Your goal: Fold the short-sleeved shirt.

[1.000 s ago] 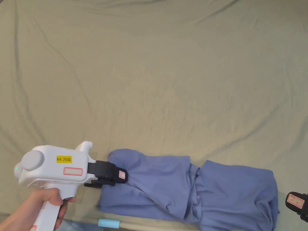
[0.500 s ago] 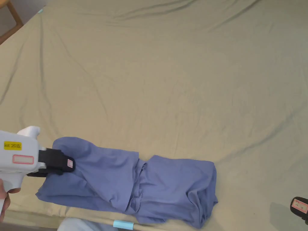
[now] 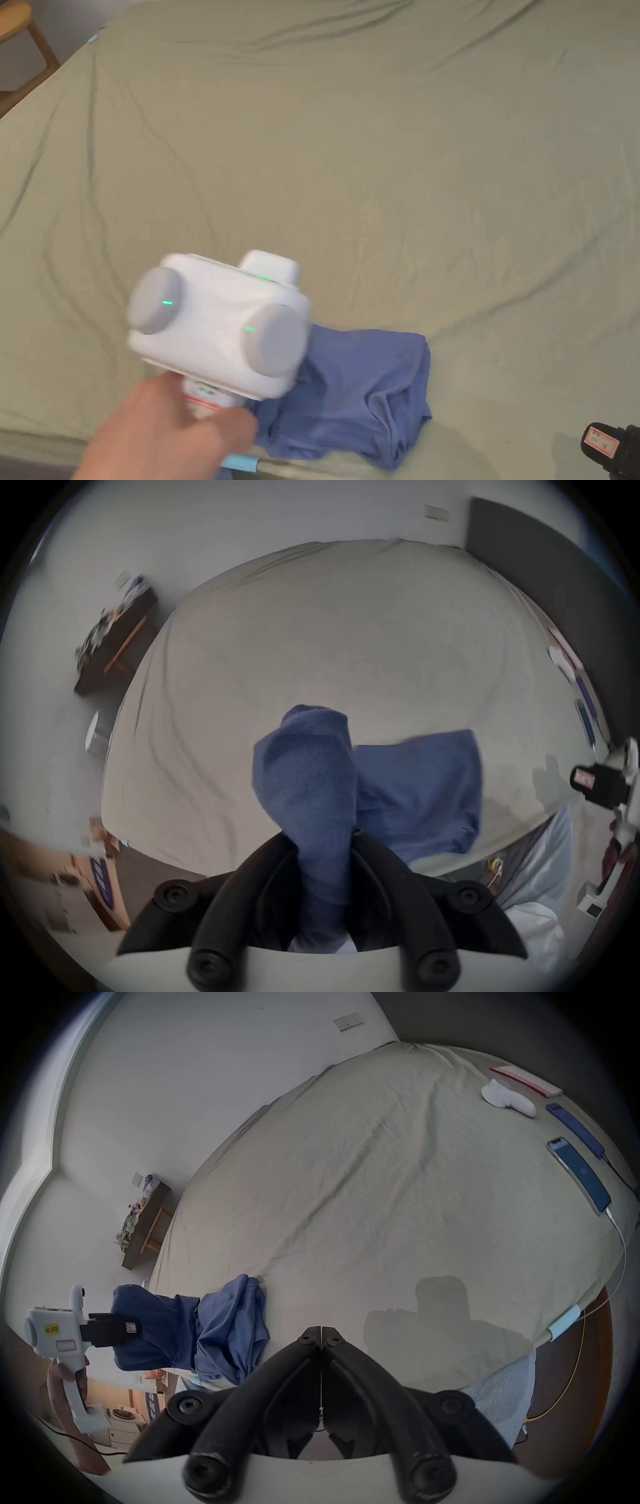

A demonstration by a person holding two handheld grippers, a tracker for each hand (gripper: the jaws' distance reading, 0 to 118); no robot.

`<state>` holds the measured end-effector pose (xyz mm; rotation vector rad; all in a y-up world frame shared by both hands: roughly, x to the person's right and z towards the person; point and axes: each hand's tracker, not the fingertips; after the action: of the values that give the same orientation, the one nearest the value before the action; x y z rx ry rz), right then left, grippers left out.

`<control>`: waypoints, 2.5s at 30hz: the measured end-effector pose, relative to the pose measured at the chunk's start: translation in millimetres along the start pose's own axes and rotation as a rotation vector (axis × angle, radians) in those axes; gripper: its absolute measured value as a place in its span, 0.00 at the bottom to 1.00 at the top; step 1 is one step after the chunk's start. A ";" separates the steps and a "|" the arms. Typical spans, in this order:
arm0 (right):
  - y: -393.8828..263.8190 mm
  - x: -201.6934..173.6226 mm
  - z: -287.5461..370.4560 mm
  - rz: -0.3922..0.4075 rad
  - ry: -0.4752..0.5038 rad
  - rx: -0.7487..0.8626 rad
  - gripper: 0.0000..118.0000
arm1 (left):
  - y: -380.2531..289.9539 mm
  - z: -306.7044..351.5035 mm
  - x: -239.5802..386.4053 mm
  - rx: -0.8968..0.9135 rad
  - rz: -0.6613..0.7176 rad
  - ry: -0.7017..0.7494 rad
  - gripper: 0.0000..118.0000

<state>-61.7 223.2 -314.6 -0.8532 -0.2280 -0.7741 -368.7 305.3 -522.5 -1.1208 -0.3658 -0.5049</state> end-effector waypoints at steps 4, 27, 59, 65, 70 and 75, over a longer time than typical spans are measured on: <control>-5.7 17.5 7.1 -0.046 0.007 0.005 0.00 | 6.4 -27.4 64.2 -0.057 -0.081 -0.003 0.11; -8.8 54.9 12.1 -0.145 -0.005 0.002 0.00 | -10.2 -9.0 58.9 0.025 -0.019 0.101 0.00; -0.9 -86.7 -142.0 0.004 0.682 -0.430 0.00 | -50.9 -66.3 -131.7 0.170 0.412 -0.497 0.00; -22.2 -60.3 -222.7 -0.147 0.708 -0.569 0.00 | -57.9 -127.1 -161.2 0.027 0.467 -0.684 0.00; -25.5 -33.4 -229.0 -0.305 0.790 -0.566 0.00 | -55.0 -149.1 -160.7 -0.020 0.432 -0.822 0.01; -21.3 -36.8 -228.9 -0.266 0.768 -0.586 0.00 | -42.5 -156.3 -153.5 -0.018 0.412 -0.871 1.00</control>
<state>-128.9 62.2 -468.8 -1.0123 0.6080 -1.3968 -515.6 177.8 -631.8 -1.3523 -0.8551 0.3760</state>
